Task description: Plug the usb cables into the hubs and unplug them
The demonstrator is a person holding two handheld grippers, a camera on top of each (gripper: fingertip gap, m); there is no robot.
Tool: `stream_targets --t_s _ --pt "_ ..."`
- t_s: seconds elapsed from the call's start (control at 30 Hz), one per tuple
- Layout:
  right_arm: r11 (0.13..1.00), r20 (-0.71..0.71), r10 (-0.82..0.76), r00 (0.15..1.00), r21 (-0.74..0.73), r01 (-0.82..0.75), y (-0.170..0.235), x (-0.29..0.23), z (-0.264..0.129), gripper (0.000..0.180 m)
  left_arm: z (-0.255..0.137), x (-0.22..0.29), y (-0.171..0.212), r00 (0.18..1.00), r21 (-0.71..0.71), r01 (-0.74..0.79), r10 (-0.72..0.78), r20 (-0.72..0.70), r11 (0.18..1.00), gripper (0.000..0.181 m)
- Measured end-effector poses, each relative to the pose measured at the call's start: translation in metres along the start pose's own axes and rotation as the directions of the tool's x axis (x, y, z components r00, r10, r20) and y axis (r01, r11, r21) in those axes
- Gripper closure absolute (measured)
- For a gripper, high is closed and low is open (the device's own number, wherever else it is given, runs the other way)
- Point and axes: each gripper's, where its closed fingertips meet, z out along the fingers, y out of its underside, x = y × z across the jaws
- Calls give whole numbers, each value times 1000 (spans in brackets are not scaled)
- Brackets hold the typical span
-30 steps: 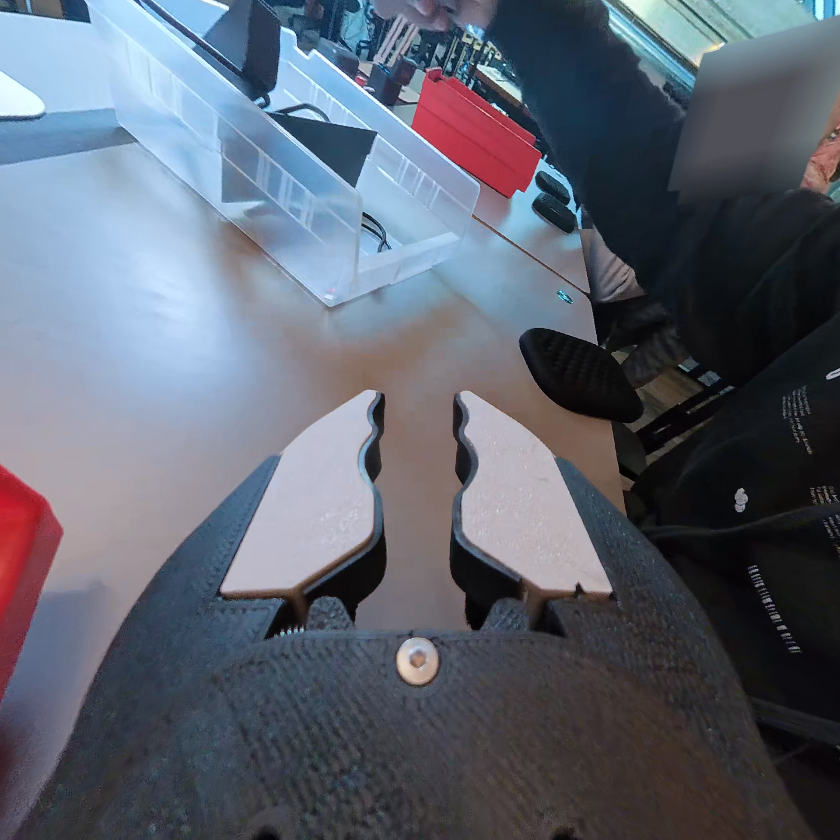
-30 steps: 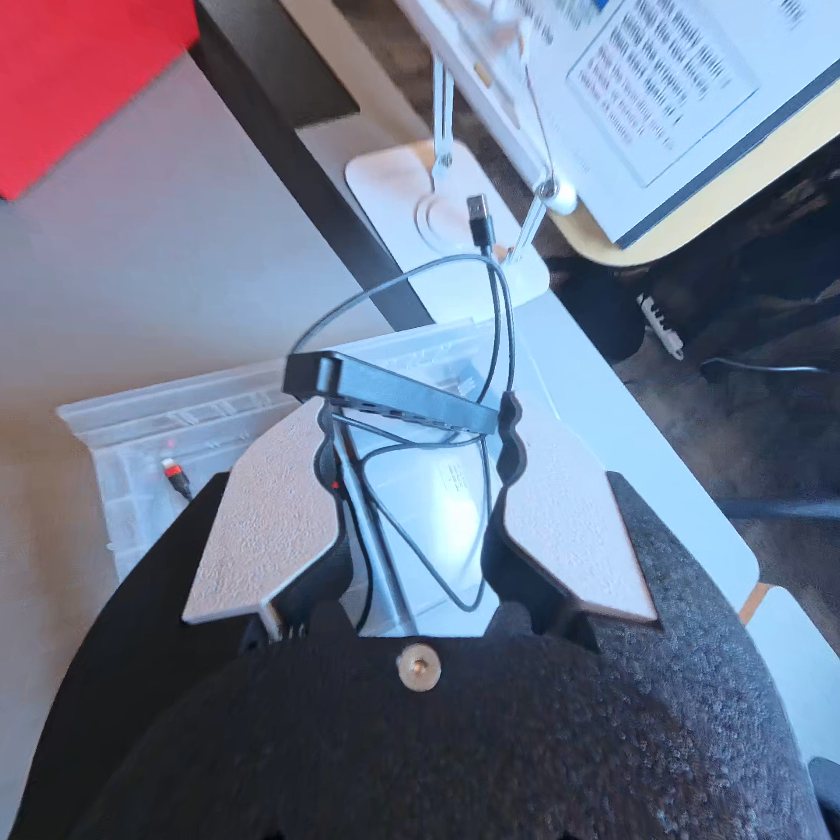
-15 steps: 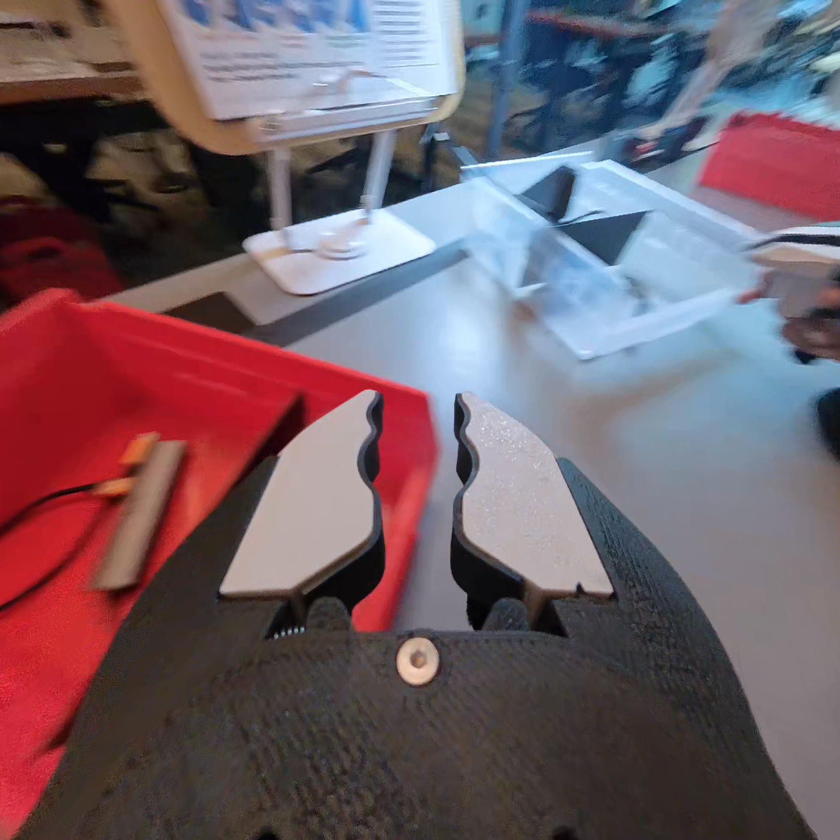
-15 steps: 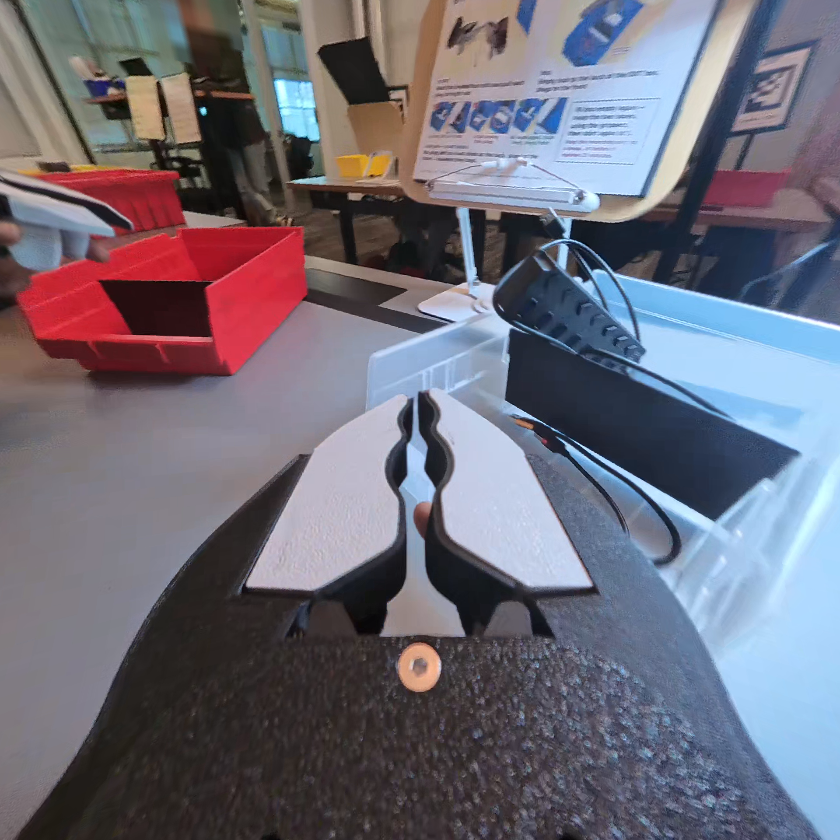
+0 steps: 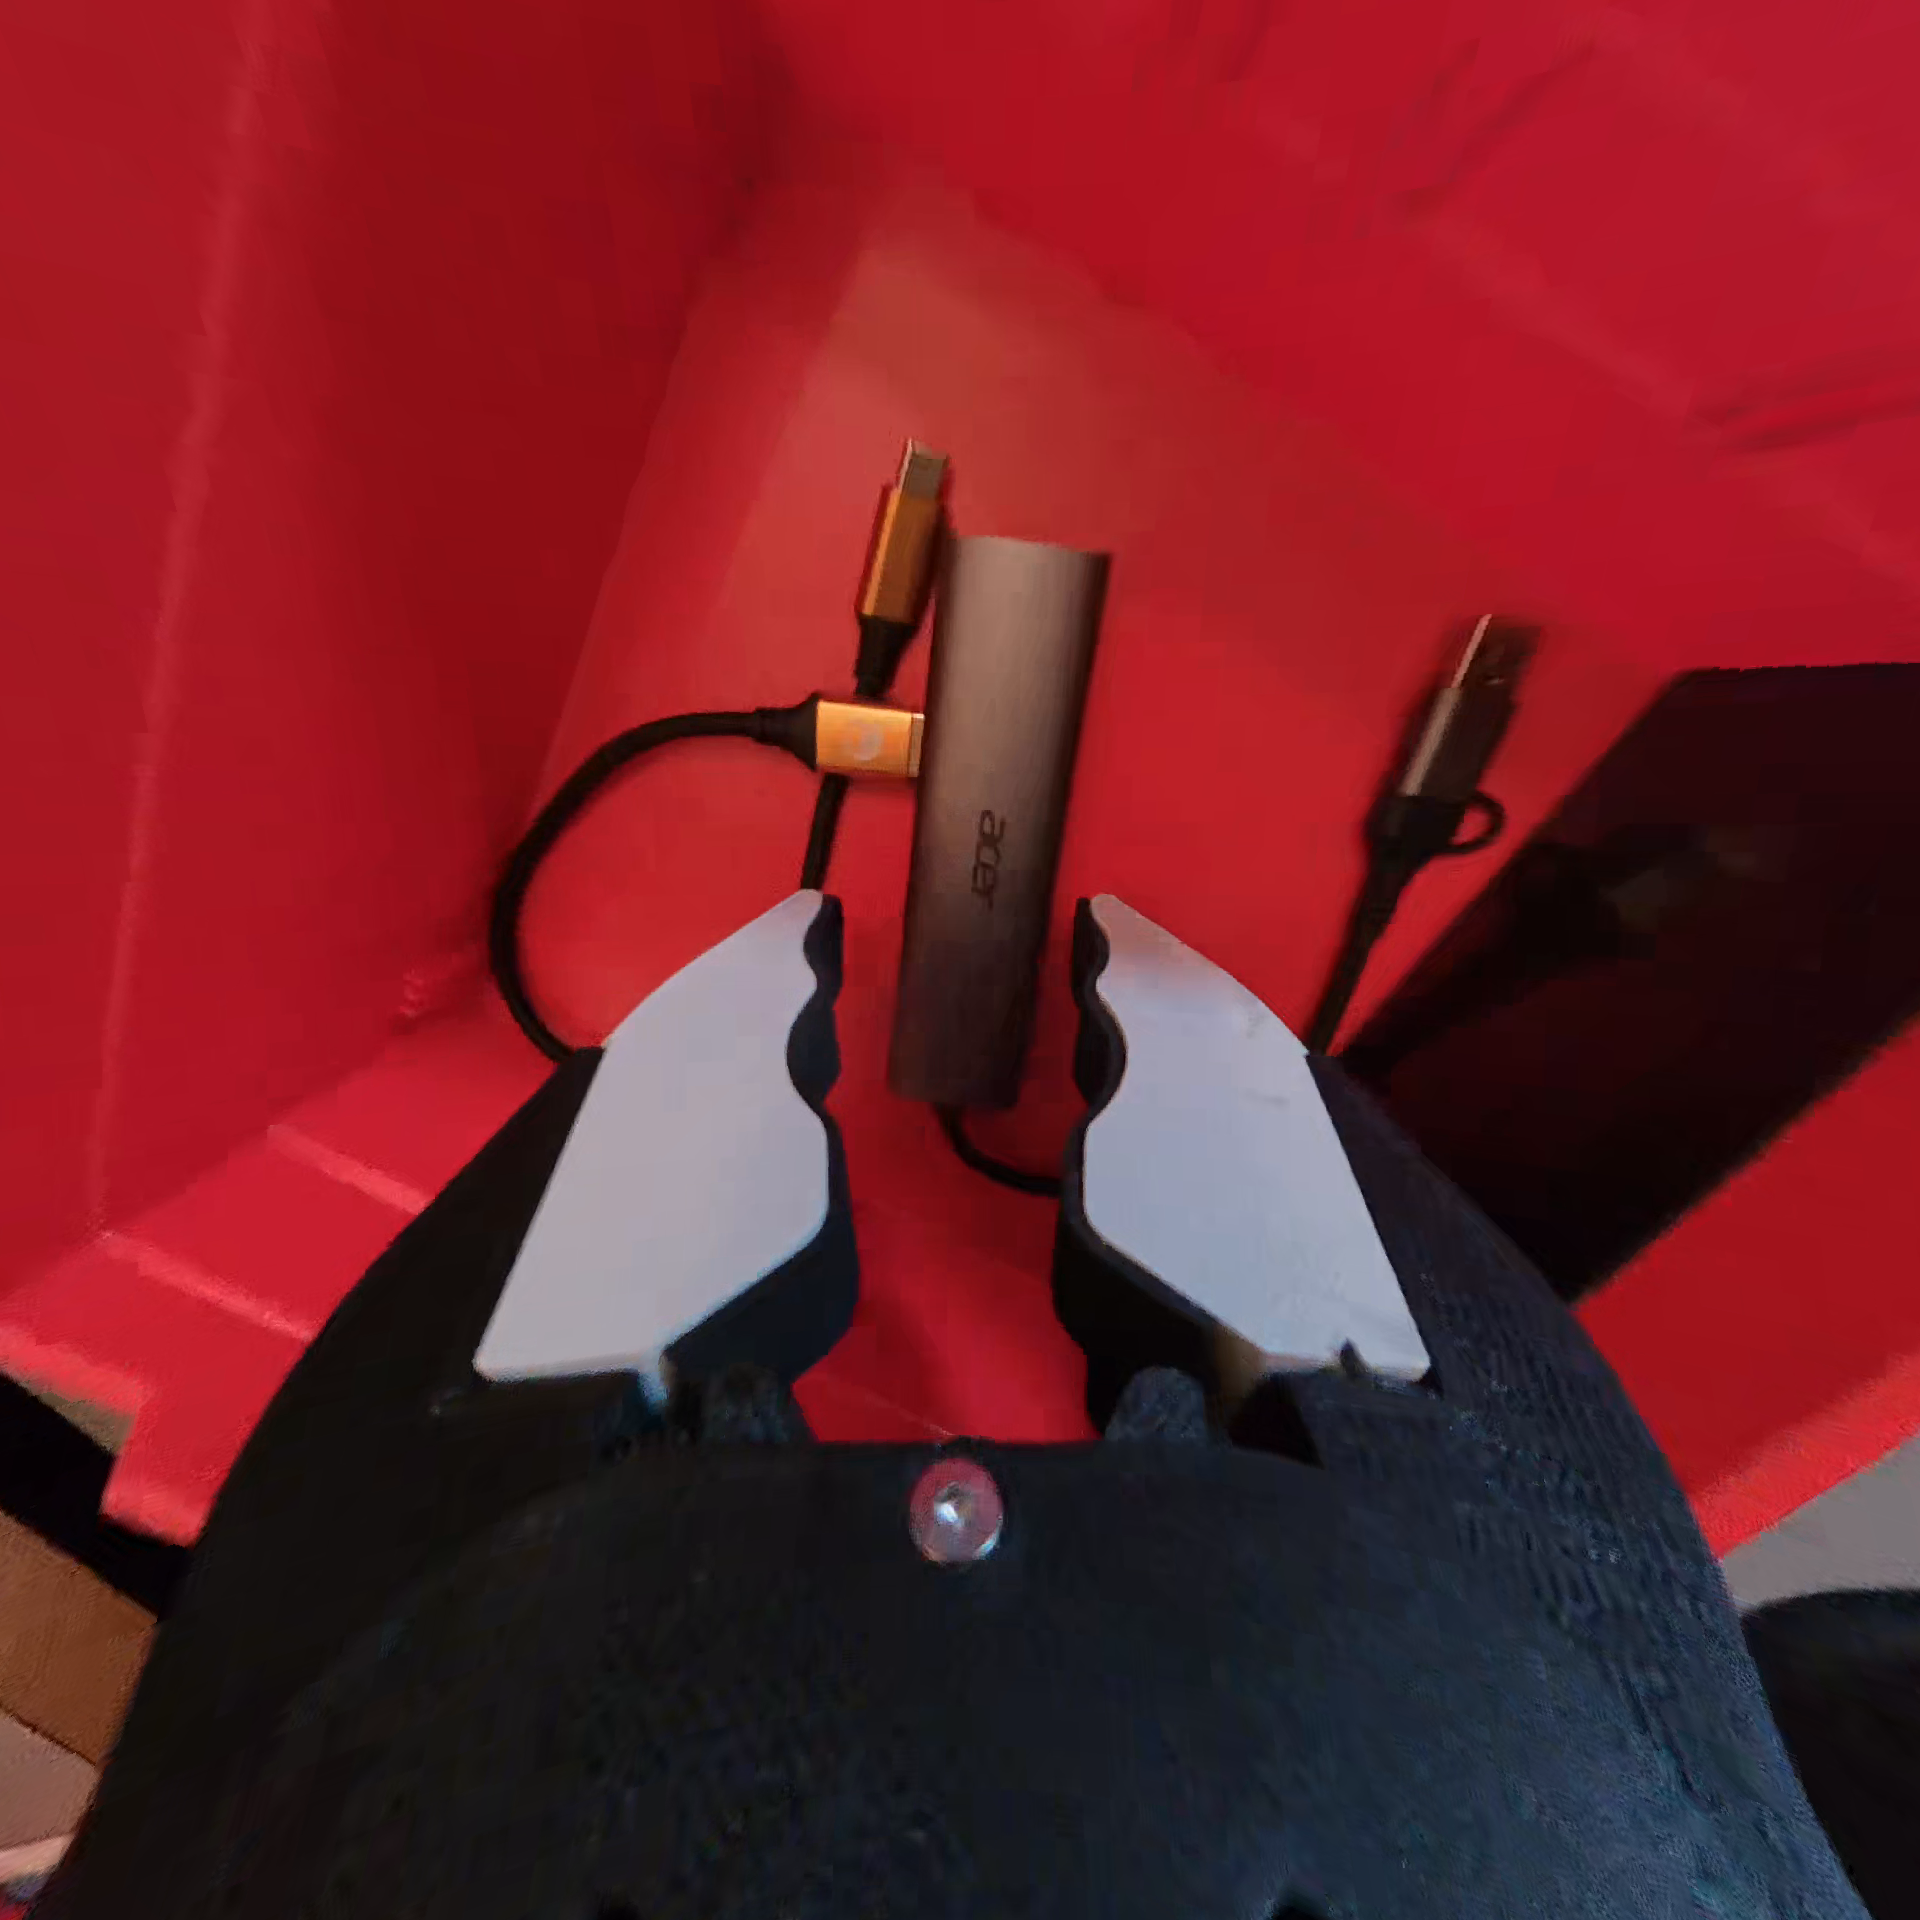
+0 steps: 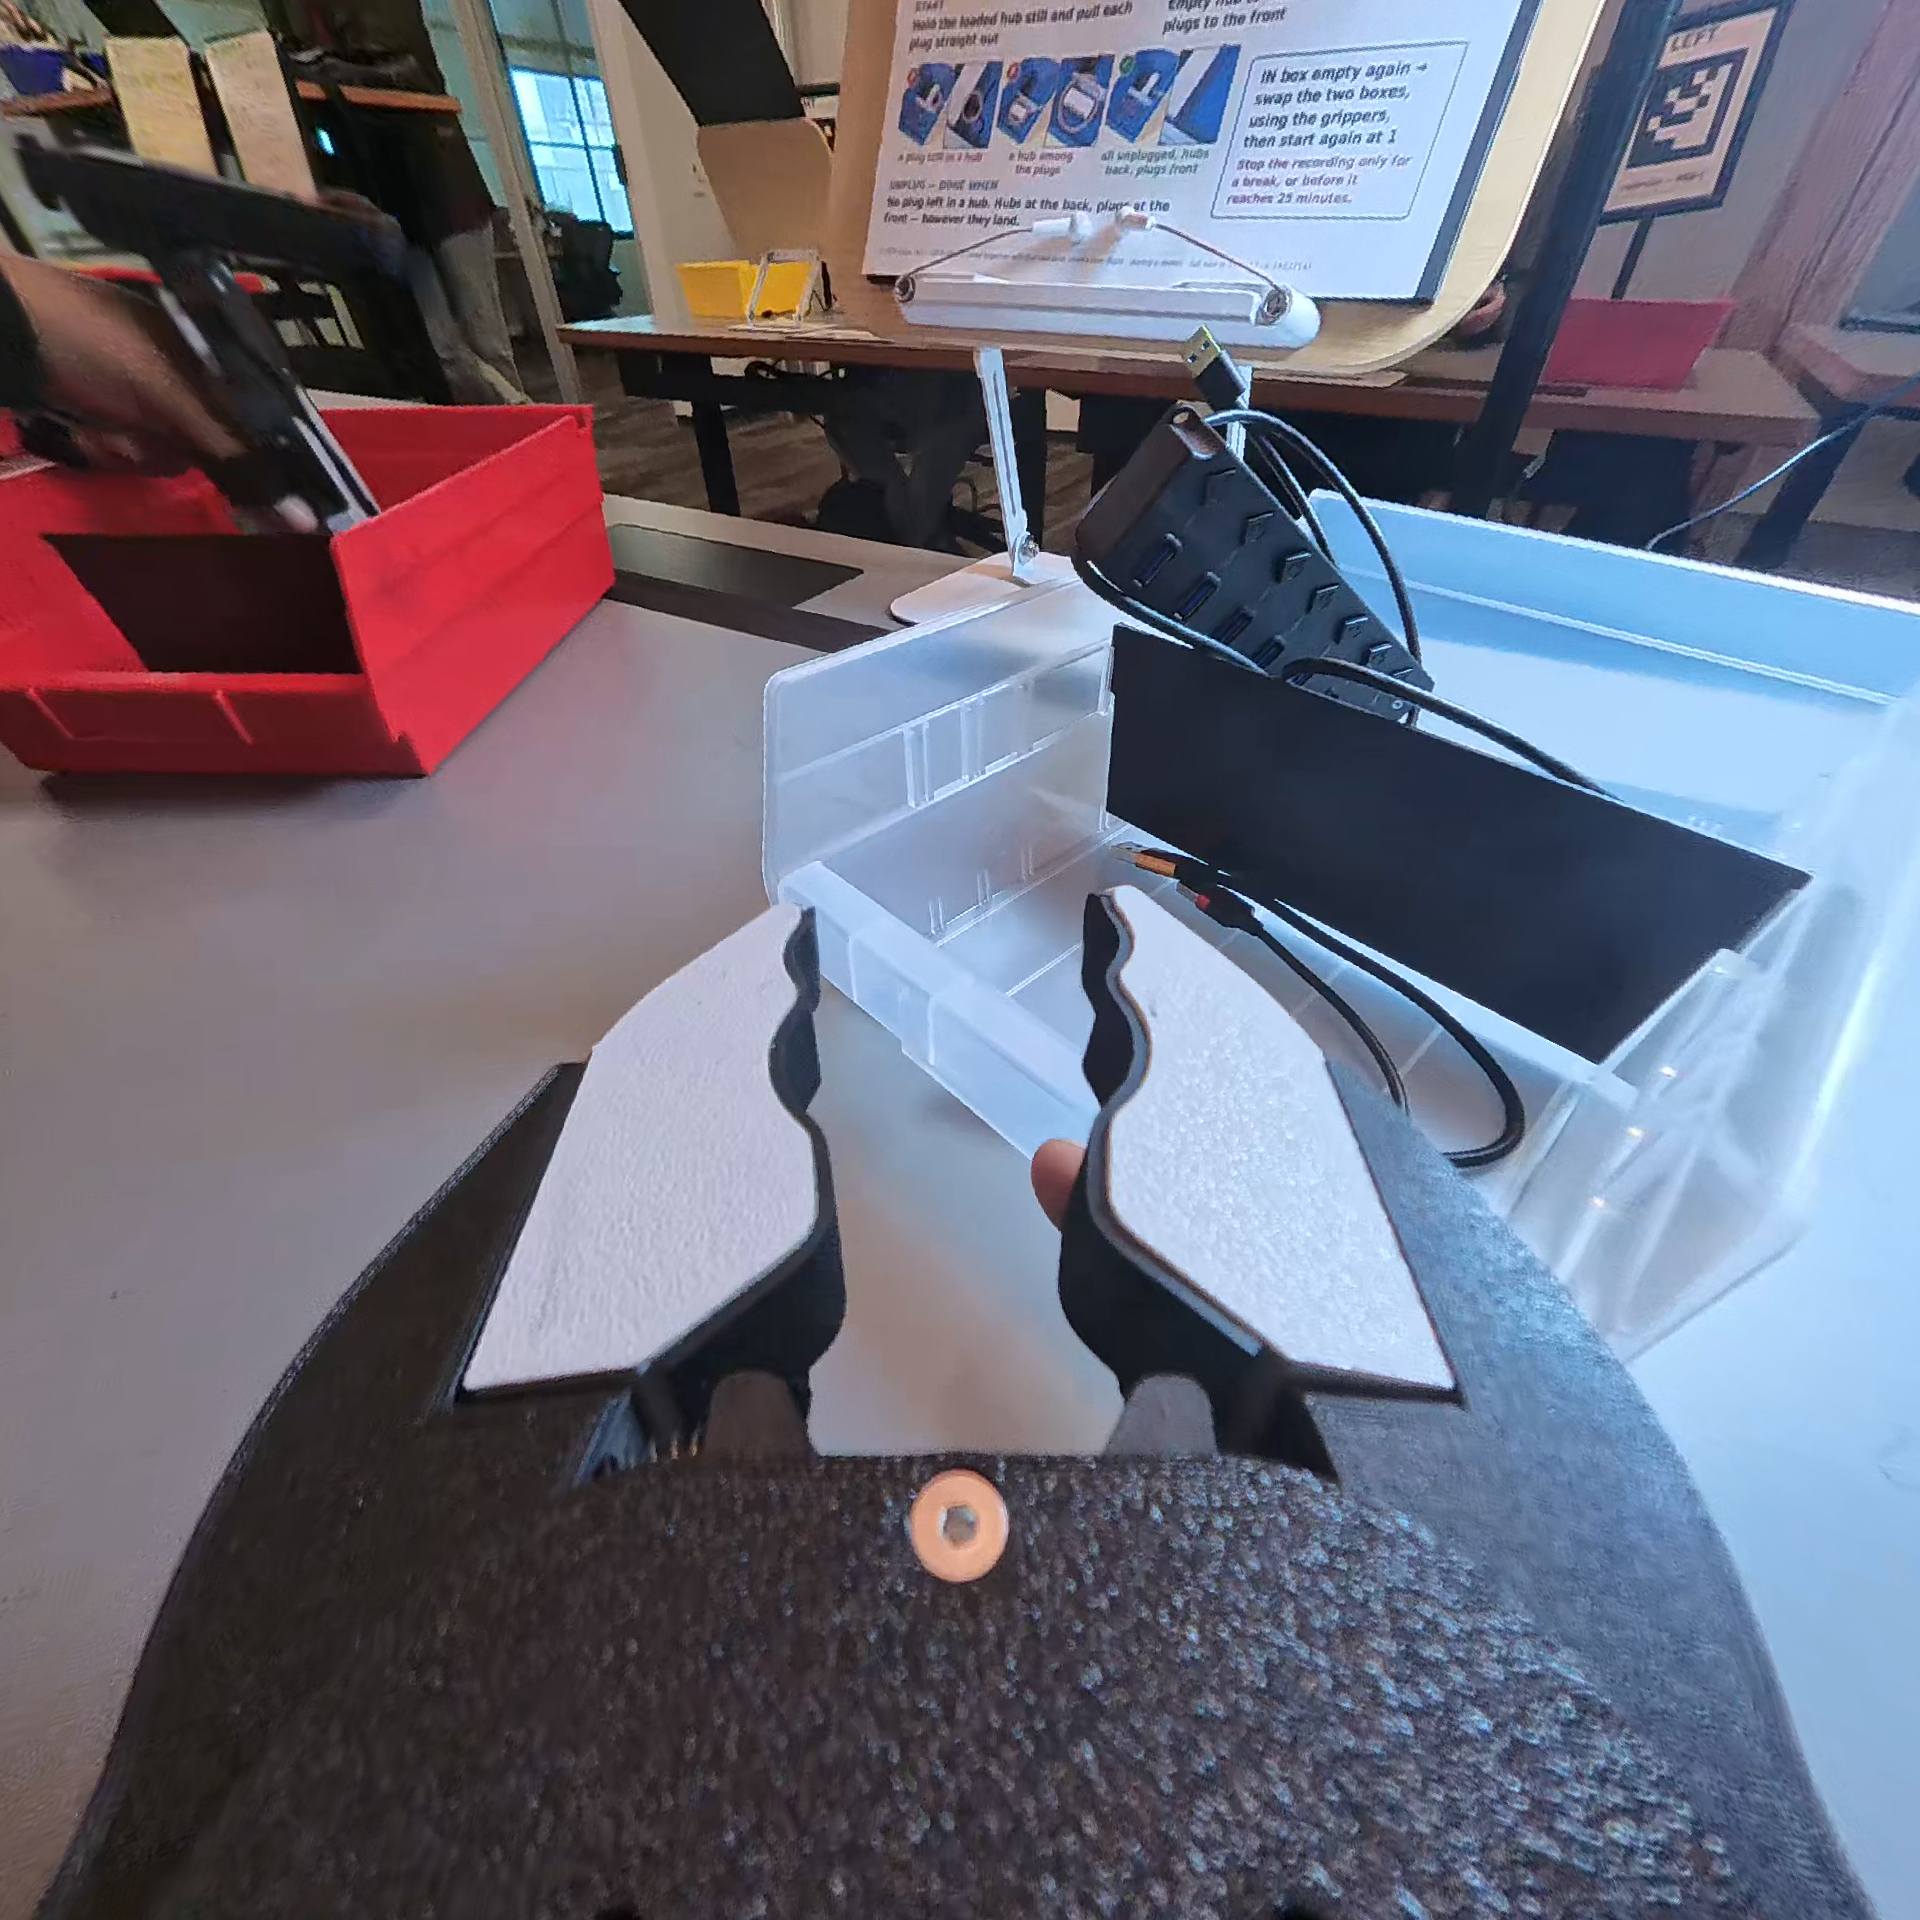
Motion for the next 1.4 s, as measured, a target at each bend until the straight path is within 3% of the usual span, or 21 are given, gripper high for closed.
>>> stream_targets --t_s 0.1,0.13,0.27,0.4,0.53,0.63,0.73,0.87,0.93,1.0,1.1,1.2,1.27,1.33,1.4 --pt "1000 11 -3 1000 5 3 -1 0 -2 133 20 -1 12 1000 -117 -8 6 -20 993 137" --pt "1000 21 -2 1000 3 2 -1 -1 -2 133 21 4 9 998 -106 -14 8 -54 994 148" --pt "1000 41 -8 999 -5 9 0 -3 -3 134 17 2 6 996 -107 -91 93 6 990 149" --pt "999 54 -47 997 -9 47 1 -9 -3 134 -28 6 -13 984 44 -156 151 94 987 149" --pt "996 82 -90 993 -13 92 3 -20 -2 134 -105 22 -37 961 271 -237 184 206 933 150" --pt "993 105 -117 988 -7 118 3 -29 1 133 -167 56 -47 932 424 -338 236 275 840 150" --pt "989 142 -146 979 16 145 -5 -44 5 133 -220 114 -49 909 588 -416 302 286 694 150" --pt "968 206 -240 949 118 219 -43 -74 8 131 -265 216 -37 862 774 -422 473 182 472 150" --pt "933 225 -337 914 208 292 -72 -91 6 130 -273 274 -19 785 848 -343 619 23 403 150" --pt "874 240 -459 855 295 386 -99 -108 1 130 -272 323 0 656 894 -220 738 -160 389 150" --pt "761 266 -630 730 399 511 -126 -134 -7 123 -254 375 28 403 895 -78 835 -374 438 150" --pt "710 429 -704 566 415 569 -117 -165 -15 122 -225 405 50 177 847 -12 835 -521 531 150" --pt "757 637 -626 449 359 546 -90 -189 -23 128 -201 417 58 98 814 -15 811 -577 581 150" --pt "787 751 -557 356 340 515 -66 -205 -30 160 -183 421 64 58 787 -50 789 -612 615 150" --pt "823 772 -507 384 303 480 -56 -202 -24 164 -176 414 62 72 786 -31 786 -614 617 150"
